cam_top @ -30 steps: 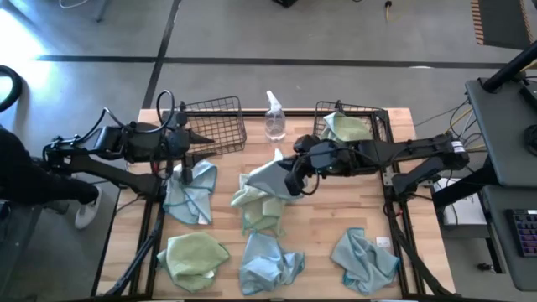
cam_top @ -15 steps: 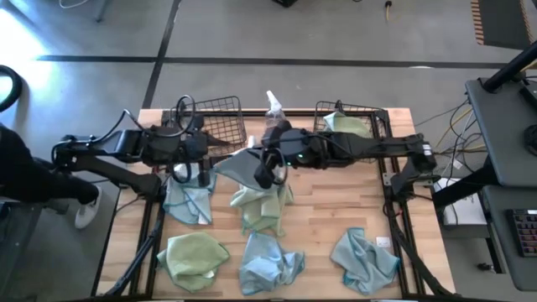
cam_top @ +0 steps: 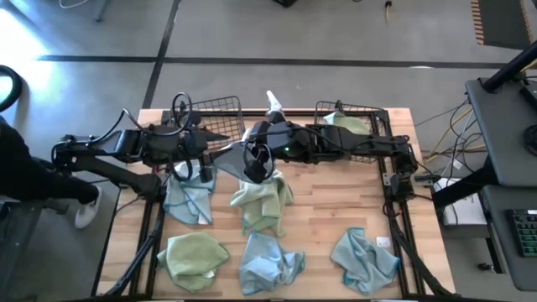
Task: Sort microfiber towel by color & place in baskets
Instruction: Put the blue microfiber cloth into the left wire basket
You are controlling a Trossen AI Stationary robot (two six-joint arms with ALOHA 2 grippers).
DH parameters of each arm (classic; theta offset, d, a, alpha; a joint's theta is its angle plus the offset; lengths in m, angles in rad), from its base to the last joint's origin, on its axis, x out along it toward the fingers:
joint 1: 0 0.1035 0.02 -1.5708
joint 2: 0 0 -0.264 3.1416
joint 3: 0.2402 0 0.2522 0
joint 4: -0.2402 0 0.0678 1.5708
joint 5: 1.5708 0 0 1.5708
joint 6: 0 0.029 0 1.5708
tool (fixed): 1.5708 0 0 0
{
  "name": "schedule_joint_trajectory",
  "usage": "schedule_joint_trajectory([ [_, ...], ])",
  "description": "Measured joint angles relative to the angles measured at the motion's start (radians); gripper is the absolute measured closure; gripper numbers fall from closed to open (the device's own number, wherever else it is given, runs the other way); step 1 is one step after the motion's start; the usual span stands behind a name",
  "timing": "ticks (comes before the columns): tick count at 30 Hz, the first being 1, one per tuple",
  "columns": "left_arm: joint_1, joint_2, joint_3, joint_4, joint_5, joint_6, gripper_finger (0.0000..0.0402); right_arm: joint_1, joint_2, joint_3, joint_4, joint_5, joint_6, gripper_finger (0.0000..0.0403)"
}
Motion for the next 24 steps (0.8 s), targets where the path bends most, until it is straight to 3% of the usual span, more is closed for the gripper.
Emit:
schedule_joint_trajectory([
  [24, 0.0, 0.045, 0.0, 0.0, -0.001, -0.048, 0.0269, 0.0, -0.004, 0.003, 0.038, 0.0, -0.019, 0.0394],
])
